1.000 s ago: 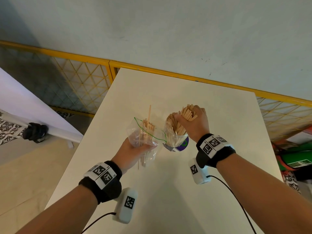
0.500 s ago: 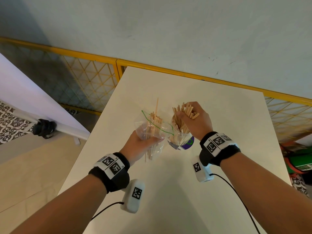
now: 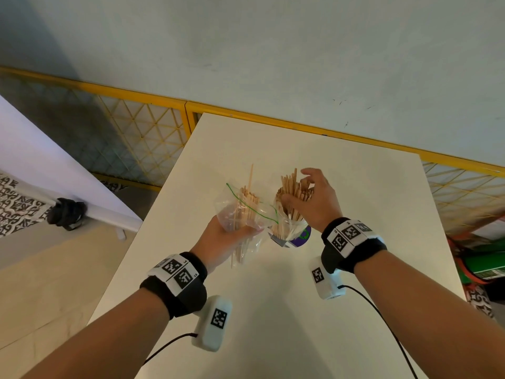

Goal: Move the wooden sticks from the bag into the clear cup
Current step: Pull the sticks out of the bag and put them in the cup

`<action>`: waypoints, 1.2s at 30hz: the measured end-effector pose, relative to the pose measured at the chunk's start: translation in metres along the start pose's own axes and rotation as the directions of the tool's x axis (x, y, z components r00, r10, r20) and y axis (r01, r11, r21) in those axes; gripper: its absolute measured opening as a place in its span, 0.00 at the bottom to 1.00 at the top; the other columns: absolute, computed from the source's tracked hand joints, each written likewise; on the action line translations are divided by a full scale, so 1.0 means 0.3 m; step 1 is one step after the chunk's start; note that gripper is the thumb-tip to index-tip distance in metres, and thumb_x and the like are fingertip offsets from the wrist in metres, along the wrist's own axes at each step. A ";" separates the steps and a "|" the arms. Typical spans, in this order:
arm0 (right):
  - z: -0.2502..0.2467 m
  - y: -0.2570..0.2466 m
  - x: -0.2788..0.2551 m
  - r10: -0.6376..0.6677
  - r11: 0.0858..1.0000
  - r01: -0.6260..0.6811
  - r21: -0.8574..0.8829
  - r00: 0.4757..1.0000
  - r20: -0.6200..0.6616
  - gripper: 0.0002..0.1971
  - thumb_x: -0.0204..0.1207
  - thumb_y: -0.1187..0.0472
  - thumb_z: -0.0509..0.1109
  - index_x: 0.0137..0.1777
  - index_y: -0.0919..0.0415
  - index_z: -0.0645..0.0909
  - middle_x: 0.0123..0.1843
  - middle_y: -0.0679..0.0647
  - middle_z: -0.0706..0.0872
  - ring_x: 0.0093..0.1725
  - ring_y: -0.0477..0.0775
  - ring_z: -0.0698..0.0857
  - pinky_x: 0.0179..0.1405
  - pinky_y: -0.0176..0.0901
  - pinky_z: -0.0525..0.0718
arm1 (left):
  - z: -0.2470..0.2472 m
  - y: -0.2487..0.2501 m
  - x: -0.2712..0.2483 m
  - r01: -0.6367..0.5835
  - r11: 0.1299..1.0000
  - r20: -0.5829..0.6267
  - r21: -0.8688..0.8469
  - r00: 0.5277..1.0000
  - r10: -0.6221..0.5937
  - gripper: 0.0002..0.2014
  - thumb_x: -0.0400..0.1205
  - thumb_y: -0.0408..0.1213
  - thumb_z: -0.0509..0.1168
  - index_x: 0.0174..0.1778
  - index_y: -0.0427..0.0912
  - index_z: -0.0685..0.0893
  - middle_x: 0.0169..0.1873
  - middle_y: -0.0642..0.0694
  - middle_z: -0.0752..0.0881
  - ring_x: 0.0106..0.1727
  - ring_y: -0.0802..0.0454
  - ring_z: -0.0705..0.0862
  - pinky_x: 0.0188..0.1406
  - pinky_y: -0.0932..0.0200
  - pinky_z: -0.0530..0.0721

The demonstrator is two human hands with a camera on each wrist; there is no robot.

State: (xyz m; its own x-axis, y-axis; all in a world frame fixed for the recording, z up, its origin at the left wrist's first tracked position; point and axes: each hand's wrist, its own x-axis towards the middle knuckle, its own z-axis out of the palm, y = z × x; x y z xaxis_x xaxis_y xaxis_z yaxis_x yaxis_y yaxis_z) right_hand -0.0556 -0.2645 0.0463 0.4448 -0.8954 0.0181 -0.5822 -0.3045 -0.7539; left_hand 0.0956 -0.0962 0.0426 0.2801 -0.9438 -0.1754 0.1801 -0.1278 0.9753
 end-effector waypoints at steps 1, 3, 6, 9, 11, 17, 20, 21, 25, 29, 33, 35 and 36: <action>0.001 -0.002 -0.001 -0.020 1.000 0.020 0.009 1.000 -0.010 0.30 0.69 0.52 0.78 0.70 0.49 0.70 0.59 0.50 0.79 0.52 0.51 0.82 0.50 0.44 0.80 | 0.001 -0.002 0.000 -0.002 1.000 0.000 0.004 1.000 0.002 0.16 0.74 0.32 0.75 0.57 0.46 0.85 0.43 0.53 0.92 0.47 0.56 0.90 0.51 0.57 0.83; 0.006 0.000 -0.001 -0.074 0.996 0.076 -0.042 0.997 0.031 0.26 0.74 0.54 0.72 0.71 0.48 0.69 0.61 0.53 0.79 0.54 0.55 0.83 0.52 0.47 0.81 | 0.004 -0.003 -0.002 -0.003 1.000 0.004 0.013 1.000 0.003 0.14 0.76 0.30 0.75 0.54 0.48 0.85 0.40 0.55 0.92 0.43 0.59 0.89 0.49 0.58 0.82; 0.015 0.004 0.001 -0.087 0.961 0.122 -0.248 0.986 0.145 0.24 0.78 0.52 0.67 0.72 0.55 0.70 0.65 0.56 0.77 0.61 0.62 0.77 0.59 0.51 0.76 | 0.011 -0.003 -0.004 0.001 1.000 0.010 0.018 1.000 -0.002 0.14 0.75 0.32 0.75 0.54 0.48 0.85 0.41 0.55 0.92 0.44 0.58 0.89 0.50 0.58 0.82; 0.007 -0.008 0.000 -0.060 0.939 0.106 -0.328 0.987 0.147 0.26 0.76 0.46 0.68 0.70 0.57 0.72 0.66 0.56 0.77 0.65 0.60 0.71 0.64 0.52 0.72 | 0.013 0.004 -0.007 0.003 0.999 0.004 0.033 1.000 -0.003 0.13 0.77 0.29 0.74 0.52 0.49 0.85 0.37 0.58 0.91 0.40 0.62 0.89 0.47 0.61 0.82; -0.006 -0.014 -0.005 -0.042 0.950 0.081 -0.303 0.990 0.135 0.27 0.74 0.43 0.69 0.69 0.55 0.74 0.66 0.54 0.77 0.67 0.59 0.69 0.66 0.52 0.71 | 0.012 0.007 -0.008 0.000 0.999 0.007 0.044 1.000 0.000 0.13 0.77 0.28 0.73 0.52 0.49 0.84 0.36 0.58 0.91 0.39 0.63 0.88 0.46 0.62 0.82; -0.050 -0.091 -0.028 -0.163 0.982 0.159 -0.102 0.986 -0.031 0.24 0.72 0.50 0.73 0.68 0.52 0.75 0.66 0.48 0.76 0.67 0.52 0.71 0.62 0.40 0.70 | 0.025 0.019 -0.016 -0.015 0.999 0.018 0.036 1.000 0.015 0.13 0.77 0.28 0.73 0.55 0.47 0.85 0.39 0.55 0.92 0.41 0.61 0.89 0.45 0.64 0.83; -0.066 -0.184 -0.050 -0.259 0.958 0.260 0.120 0.966 -0.020 0.15 0.77 0.54 0.69 0.63 0.52 0.77 0.59 0.43 0.81 0.57 0.45 0.80 0.53 0.37 0.77 | 0.038 0.040 -0.014 -0.025 0.999 0.042 0.038 0.999 0.023 0.11 0.78 0.27 0.72 0.51 0.47 0.85 0.36 0.57 0.91 0.38 0.62 0.87 0.43 0.65 0.82; -0.068 -0.216 -0.060 -0.280 0.945 0.265 0.190 0.958 0.055 0.16 0.79 0.53 0.67 0.65 0.51 0.75 0.61 0.43 0.82 0.57 0.43 0.81 0.52 0.35 0.78 | 0.042 0.048 -0.015 -0.026 0.999 0.055 0.042 0.998 0.023 0.11 0.78 0.27 0.72 0.51 0.47 0.85 0.36 0.57 0.90 0.39 0.61 0.87 0.43 0.64 0.82; -0.054 -0.274 -0.086 -0.326 0.917 0.231 0.324 0.904 0.276 0.19 0.84 0.53 0.60 0.74 0.49 0.70 0.61 0.44 0.85 0.54 0.40 0.85 0.53 0.31 0.82 | 0.068 0.079 -0.024 -0.043 0.996 0.144 0.082 0.989 0.031 0.13 0.79 0.28 0.72 0.59 0.42 0.85 0.47 0.48 0.91 0.50 0.52 0.89 0.52 0.58 0.85; -0.038 -0.262 -0.123 -0.407 0.902 0.361 0.238 0.894 0.188 0.11 0.84 0.60 0.61 0.60 0.56 0.83 0.51 0.46 0.86 0.46 0.34 0.84 0.49 0.27 0.81 | 0.083 0.105 -0.038 -0.057 0.991 0.114 0.118 0.993 0.043 0.12 0.83 0.30 0.67 0.41 0.53 0.86 0.30 0.55 0.85 0.32 0.59 0.82 0.37 0.65 0.81; -0.030 -0.272 -0.153 -0.424 0.888 0.389 0.244 0.899 0.110 0.06 0.81 0.62 0.64 0.52 0.58 0.83 0.49 0.51 0.83 0.46 0.43 0.83 0.45 0.28 0.81 | 0.082 0.125 -0.047 -0.062 0.985 0.128 0.160 0.991 0.041 0.22 0.83 0.27 0.63 0.29 0.57 0.82 0.22 0.56 0.76 0.24 0.61 0.73 0.26 0.67 0.74; -0.036 -0.287 -0.160 -0.375 0.914 0.327 0.240 0.907 0.193 0.05 0.79 0.57 0.68 0.49 0.58 0.80 0.45 0.52 0.85 0.42 0.48 0.84 0.42 0.34 0.81 | 0.093 0.133 -0.048 -0.083 0.976 0.164 0.203 0.985 0.050 0.23 0.81 0.26 0.61 0.27 0.59 0.82 0.20 0.59 0.76 0.24 0.62 0.71 0.27 0.68 0.72; -0.039 -0.292 -0.162 -0.353 0.927 0.304 0.219 0.904 0.241 0.07 0.78 0.54 0.69 0.48 0.58 0.78 0.42 0.54 0.85 0.40 0.49 0.83 0.40 0.36 0.81 | 0.098 0.134 -0.047 -0.091 0.972 0.175 0.217 0.983 0.053 0.21 0.81 0.26 0.62 0.29 0.58 0.82 0.19 0.60 0.78 0.24 0.64 0.72 0.28 0.67 0.72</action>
State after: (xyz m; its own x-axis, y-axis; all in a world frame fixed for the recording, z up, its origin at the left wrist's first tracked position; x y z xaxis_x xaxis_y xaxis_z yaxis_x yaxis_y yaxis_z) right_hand -0.0341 -0.1982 0.1192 0.7718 -0.6236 0.1243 -0.2554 -0.4830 -0.8376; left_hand 0.0713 -0.0971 0.0882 0.1200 -0.9880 -0.0972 -0.0554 -0.1044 0.9930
